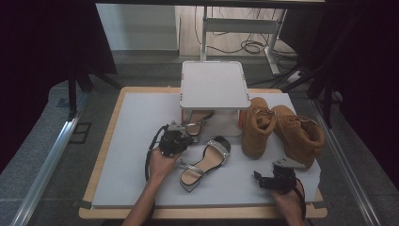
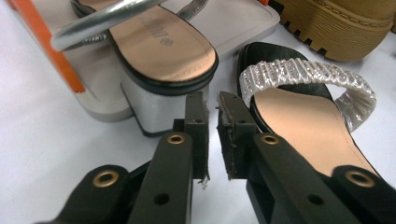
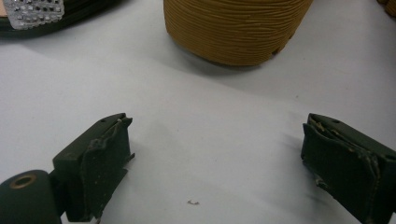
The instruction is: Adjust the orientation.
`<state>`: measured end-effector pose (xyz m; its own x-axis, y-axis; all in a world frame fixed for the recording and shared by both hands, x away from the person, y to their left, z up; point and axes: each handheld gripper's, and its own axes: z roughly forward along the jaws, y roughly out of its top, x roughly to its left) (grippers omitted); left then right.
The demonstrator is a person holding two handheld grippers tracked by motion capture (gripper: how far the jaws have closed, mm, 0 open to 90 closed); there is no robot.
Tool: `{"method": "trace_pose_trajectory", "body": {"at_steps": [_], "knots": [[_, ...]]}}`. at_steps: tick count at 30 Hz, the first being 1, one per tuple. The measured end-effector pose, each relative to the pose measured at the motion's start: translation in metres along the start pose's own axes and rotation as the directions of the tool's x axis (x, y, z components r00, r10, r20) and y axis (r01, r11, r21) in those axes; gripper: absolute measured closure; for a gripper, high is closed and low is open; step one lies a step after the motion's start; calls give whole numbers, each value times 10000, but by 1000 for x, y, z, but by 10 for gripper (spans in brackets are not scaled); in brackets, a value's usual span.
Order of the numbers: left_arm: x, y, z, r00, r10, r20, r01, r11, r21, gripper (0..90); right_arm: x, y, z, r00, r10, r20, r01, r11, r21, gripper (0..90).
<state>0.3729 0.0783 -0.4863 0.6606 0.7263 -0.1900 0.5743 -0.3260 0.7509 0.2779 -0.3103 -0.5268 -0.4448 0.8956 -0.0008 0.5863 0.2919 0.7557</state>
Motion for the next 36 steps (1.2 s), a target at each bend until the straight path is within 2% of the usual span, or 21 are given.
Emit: {"method": "trace_pose_trajectory", "body": {"at_steps": [4,12,18,36], "knots": [[-2,3,7,9998,151,96,-152,9998,109,860,0,0,0,10000,0,0,0,10000,-2,80],[-1,8,17,9992,182,354,-180,9998,-79,877,0,0,0,10000,-1,-3,1,10000,0,80],[0,14,24,9993,267,252,-265,9996,-71,886,0,0,0,10000,-4,-1,4,10000,-2,80],[12,29,40,9997,16,236,-14,10000,-73,882,0,0,0,10000,-12,-1,12,10000,-5,80]]}}
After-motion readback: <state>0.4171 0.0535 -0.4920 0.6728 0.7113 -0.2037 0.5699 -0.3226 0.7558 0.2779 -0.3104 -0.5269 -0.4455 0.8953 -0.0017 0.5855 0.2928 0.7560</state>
